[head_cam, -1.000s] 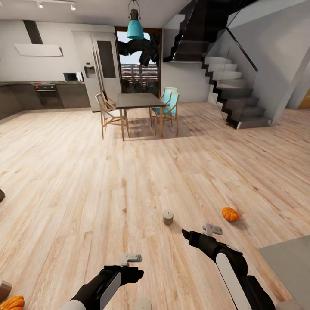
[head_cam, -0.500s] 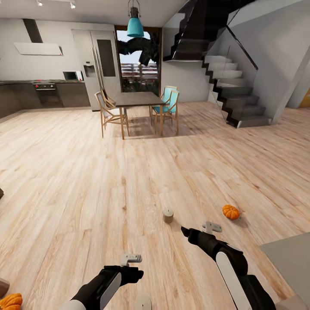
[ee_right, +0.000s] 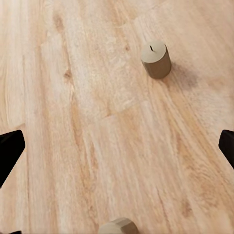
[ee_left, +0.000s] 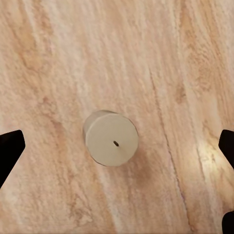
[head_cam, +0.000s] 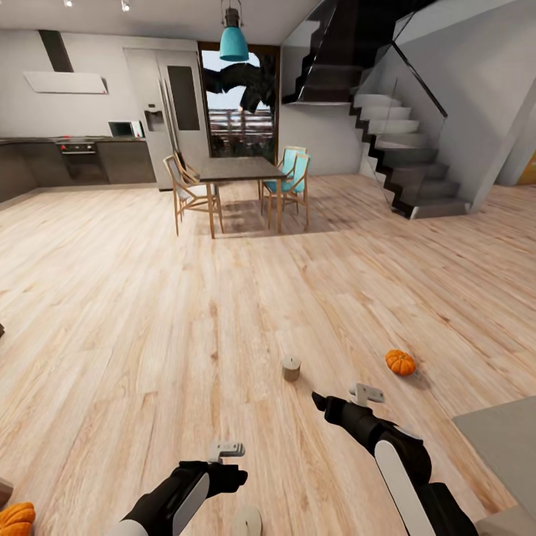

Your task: Place each of the two pumpkins and all three candles from the living room inside a cabinet in the living room (use any cabinet), then make sure every cabinet is closed, and position the cauldron so it is next to a table in the living room.

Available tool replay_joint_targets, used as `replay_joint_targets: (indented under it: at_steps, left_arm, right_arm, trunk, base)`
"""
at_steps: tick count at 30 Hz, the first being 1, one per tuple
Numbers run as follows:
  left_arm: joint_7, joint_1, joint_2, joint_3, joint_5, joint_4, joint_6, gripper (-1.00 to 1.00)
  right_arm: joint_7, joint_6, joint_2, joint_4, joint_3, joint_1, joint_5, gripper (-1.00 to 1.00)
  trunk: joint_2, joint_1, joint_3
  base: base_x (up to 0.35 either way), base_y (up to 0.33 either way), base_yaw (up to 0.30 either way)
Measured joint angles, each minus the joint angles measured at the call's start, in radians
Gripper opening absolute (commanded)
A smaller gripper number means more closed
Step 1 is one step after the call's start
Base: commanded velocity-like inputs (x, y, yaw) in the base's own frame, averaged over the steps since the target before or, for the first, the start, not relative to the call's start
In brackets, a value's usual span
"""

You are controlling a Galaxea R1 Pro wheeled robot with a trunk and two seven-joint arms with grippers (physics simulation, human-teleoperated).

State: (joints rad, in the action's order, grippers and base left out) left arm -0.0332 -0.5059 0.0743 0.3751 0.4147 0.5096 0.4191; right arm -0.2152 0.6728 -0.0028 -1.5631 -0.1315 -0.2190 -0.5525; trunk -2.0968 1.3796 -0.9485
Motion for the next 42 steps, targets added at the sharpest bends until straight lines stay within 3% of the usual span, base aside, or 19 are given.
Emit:
replay_joint_targets:
  at_steps: [8, 17, 42]
  left_arm:
    - [0.000, 0.000, 0.002, 0.000, -0.006, -0.010, -0.028, 1.00]
    - [0.000, 0.000, 0.021, 0.000, -0.007, -0.089, -0.079, 1.00]
    - [-0.014, -0.001, 0.030, -0.001, -0.010, -0.093, -0.083, 1.00]
  right_arm:
    - [0.001, -0.002, 0.000, 0.000, 0.000, 0.003, 0.000, 1.00]
    - [0.001, -0.001, 0.000, -0.002, -0.011, 0.003, 0.000, 1.00]
    - [0.002, -0.003, 0.001, -0.002, -0.022, 0.003, 0.000, 1.00]
  trunk:
    - [-0.056, 0.031, -0.025]
    - [-0.119, 0.065, -0.053]
    - [-0.294, 0.161, -0.132]
  base:
    - [0.000, 0.000, 0.000]
    - [0.000, 0.000, 0.000]
    - [0.000, 0.000, 0.000]
